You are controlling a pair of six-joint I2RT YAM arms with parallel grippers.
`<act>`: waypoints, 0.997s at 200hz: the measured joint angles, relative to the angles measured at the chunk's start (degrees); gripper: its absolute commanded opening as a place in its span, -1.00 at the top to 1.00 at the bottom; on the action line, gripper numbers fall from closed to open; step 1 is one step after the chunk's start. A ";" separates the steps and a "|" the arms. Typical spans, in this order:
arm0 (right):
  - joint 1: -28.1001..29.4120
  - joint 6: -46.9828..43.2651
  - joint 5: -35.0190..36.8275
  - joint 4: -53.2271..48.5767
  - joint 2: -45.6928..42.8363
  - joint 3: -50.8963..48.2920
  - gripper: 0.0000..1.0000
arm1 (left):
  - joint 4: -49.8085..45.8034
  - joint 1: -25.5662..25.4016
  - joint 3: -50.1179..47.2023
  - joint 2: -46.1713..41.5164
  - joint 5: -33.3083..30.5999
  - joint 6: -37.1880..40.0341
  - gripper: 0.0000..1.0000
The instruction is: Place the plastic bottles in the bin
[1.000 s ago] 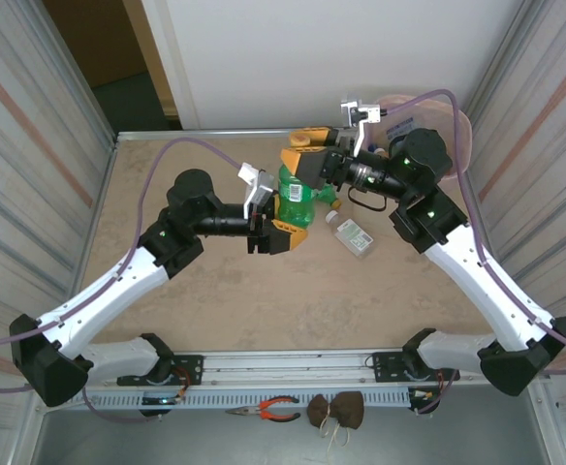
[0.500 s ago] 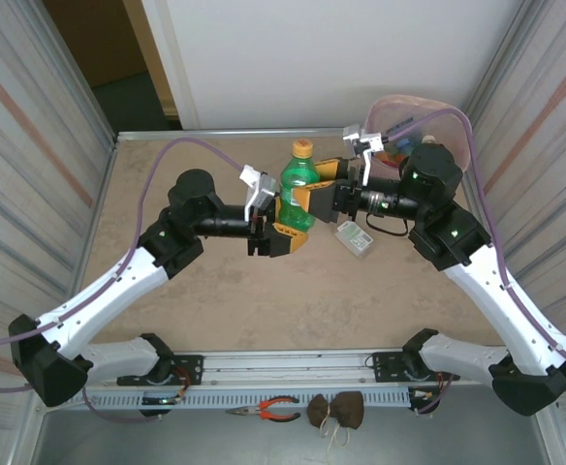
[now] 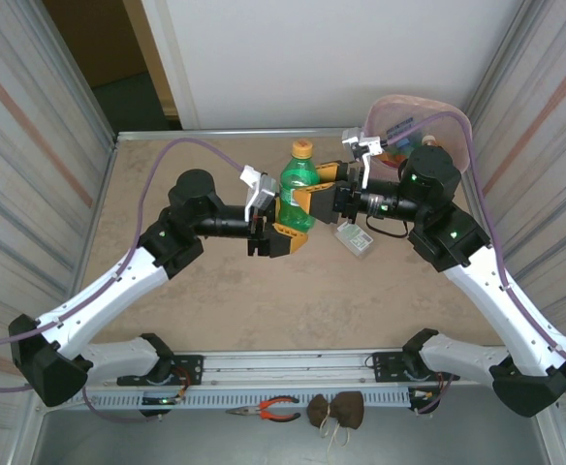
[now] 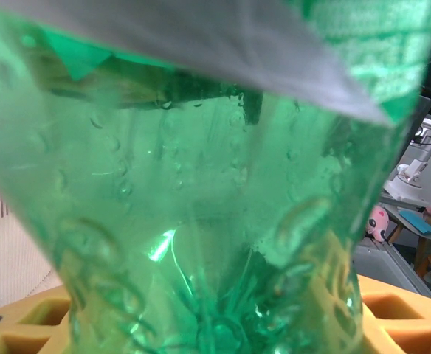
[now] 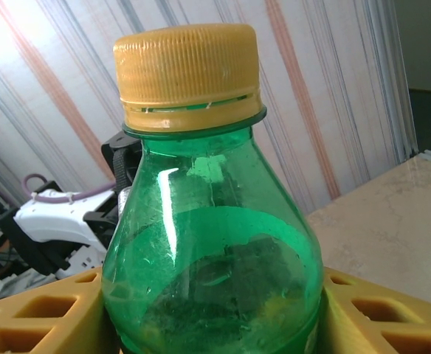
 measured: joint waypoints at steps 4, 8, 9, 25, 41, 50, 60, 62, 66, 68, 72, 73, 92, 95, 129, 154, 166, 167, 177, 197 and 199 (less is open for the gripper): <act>0.00 0.00 0.15 0.00 -0.02 0.00 -0.03 | -0.02 0.00 0.00 -0.04 -0.07 0.00 -0.36; 0.02 0.00 0.33 -0.02 -0.07 0.00 -0.02 | -0.02 0.00 0.00 -0.07 -0.15 0.07 -0.41; 0.02 -0.02 0.42 -0.04 -0.09 0.00 -0.02 | -0.02 0.00 0.00 -0.09 -0.20 0.15 -0.42; 0.02 -0.15 1.66 -1.01 -0.52 0.00 -0.02 | -0.24 0.00 0.00 -0.46 -0.92 0.11 -0.53; -0.07 -0.28 3.76 -2.08 -1.16 0.02 -0.01 | -0.63 0.00 -0.04 -1.42 -2.19 0.28 -0.57; -0.48 -0.44 4.83 -2.82 -1.53 0.09 0.00 | -1.07 0.00 -0.15 -2.16 -2.86 0.42 -0.58; -1.11 -0.48 5.79 -3.58 -1.84 0.44 0.00 | -1.55 0.00 -0.37 -2.95 -3.89 0.57 -0.58; -1.36 -0.52 5.92 -3.80 -1.88 0.55 0.00 | -1.68 0.02 -0.44 -3.10 -4.11 0.66 -0.58; -1.90 -0.61 6.36 -4.13 -1.92 0.85 0.00 | -1.88 0.09 -0.50 -3.34 -4.35 0.68 -0.58; -2.14 -0.61 6.51 -4.22 -1.95 0.96 0.00 | -1.95 0.13 -0.55 -3.45 -4.61 0.76 -0.58; -2.91 -0.66 6.78 -4.44 -1.97 1.31 0.00 | -2.21 0.13 -0.59 -3.67 -5.11 0.83 -0.58; -3.04 -0.66 6.88 -4.48 -1.99 1.38 0.00 | -2.23 0.13 -0.59 -3.69 -5.20 0.87 -0.58; -8.66 -0.68 8.61 -5.77 -1.86 3.43 0.00 | -3.23 0.17 -1.14 -4.44 -6.10 1.36 -0.59; -10.01 -0.66 8.87 -6.05 -1.75 3.91 0.00 | -3.34 0.15 -1.27 -4.55 -6.23 1.40 -0.59; -23.30 -0.09 10.40 -8.90 1.70 9.60 0.04 | -4.92 0.17 -1.95 -5.53 -6.93 1.73 -0.59; -31.41 0.22 11.21 -11.74 6.64 13.62 0.07 | -5.42 0.17 -2.23 -6.12 -7.30 1.73 -0.60; -34.34 0.17 11.65 -13.77 9.64 15.61 0.08 | -5.70 0.17 -2.23 -6.29 -7.37 1.73 -0.60; -34.60 0.15 11.76 -13.97 10.03 15.82 0.08 | -5.70 0.17 -2.23 -6.29 -7.37 1.73 -0.60; -36.26 -0.17 12.39 -15.76 12.61 17.35 0.09 | -5.77 0.17 -2.25 -6.32 -7.39 1.73 -0.60; -38.64 -1.53 14.16 -20.35 17.99 20.81 0.08 | -5.86 0.17 -2.27 -6.32 -7.54 1.73 -0.60; -38.80 -1.64 14.38 -20.85 18.51 21.24 0.08 | -5.88 0.17 -2.27 -6.32 -7.61 1.73 -0.60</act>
